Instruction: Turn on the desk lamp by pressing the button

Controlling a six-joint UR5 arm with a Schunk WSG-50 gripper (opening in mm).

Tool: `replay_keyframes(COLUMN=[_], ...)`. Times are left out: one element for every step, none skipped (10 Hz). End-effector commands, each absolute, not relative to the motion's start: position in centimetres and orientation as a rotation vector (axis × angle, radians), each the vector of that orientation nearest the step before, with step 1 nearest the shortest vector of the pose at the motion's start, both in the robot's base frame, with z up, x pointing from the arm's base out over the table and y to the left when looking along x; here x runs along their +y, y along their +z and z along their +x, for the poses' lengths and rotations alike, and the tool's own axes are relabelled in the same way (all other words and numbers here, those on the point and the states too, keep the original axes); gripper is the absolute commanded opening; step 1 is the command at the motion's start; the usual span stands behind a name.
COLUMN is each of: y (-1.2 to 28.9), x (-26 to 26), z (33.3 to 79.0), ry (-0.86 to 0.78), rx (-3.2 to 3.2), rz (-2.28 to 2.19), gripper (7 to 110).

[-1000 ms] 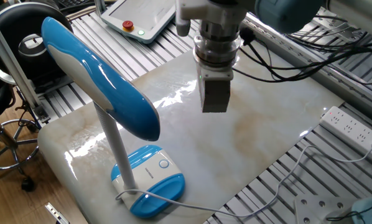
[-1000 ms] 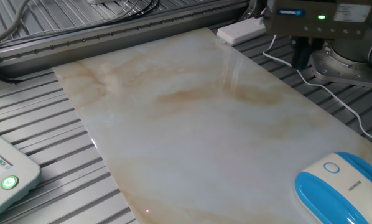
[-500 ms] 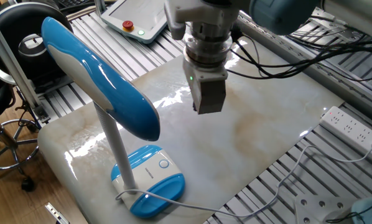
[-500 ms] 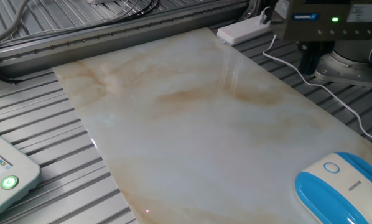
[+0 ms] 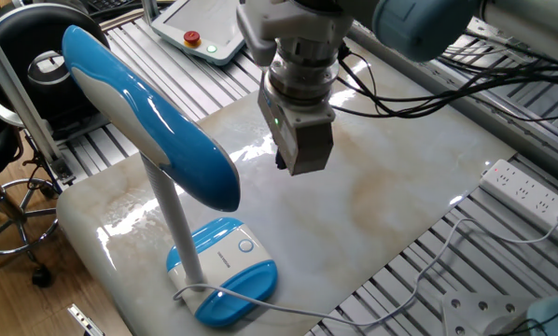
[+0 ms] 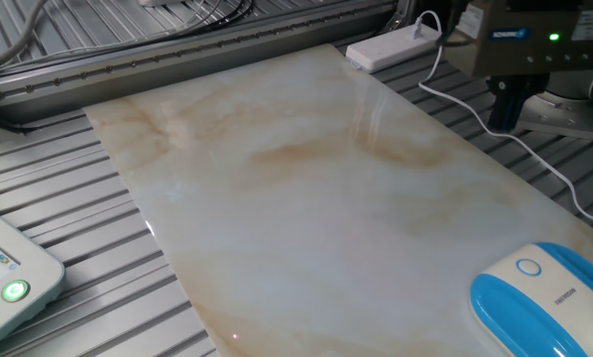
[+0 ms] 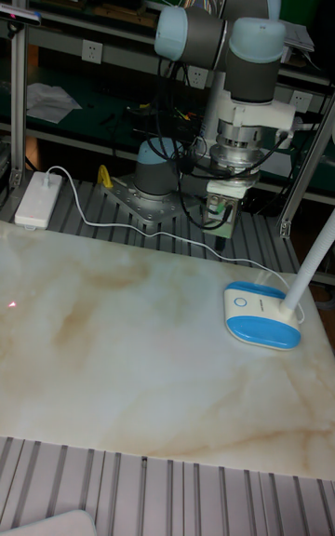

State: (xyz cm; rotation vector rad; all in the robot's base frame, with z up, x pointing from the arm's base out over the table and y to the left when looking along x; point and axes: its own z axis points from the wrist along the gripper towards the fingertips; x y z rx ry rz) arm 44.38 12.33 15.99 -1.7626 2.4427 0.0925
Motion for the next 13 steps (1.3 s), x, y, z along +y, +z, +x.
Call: replay_keyframes(y=[16.2, 16.1, 16.0, 16.0, 15.9, 15.9, 15.9, 15.9, 15.9, 15.9, 15.9, 15.8, 15.8], x=[13.2, 12.7, 12.0, 11.2, 10.6, 10.4, 10.3, 10.2, 10.4, 10.3, 10.2, 10.2, 10.2], z=[44.6, 44.6, 44.7, 44.6, 44.6, 44.4, 44.3, 44.2, 43.9, 43.6, 43.4, 43.2, 42.8], ry=[0.095, 0.069, 0.034, -0.007, -0.031, -0.036, -0.035, -0.032, -0.016, -0.006, 0.001, 0.006, 0.02], rx=[2.341, 2.33, 2.329, 2.334, 2.343, 2.348, 2.358, 2.364, 2.376, 2.396, 2.416, 2.425, 2.437], rz=[-1.849, -1.883, -1.914, -1.945, -1.958, -1.969, -1.969, -1.968, -1.962, -1.952, -1.944, -1.939, -1.949], gripper=[7, 7, 7, 7, 7, 7, 7, 7, 7, 7, 7, 7, 7])
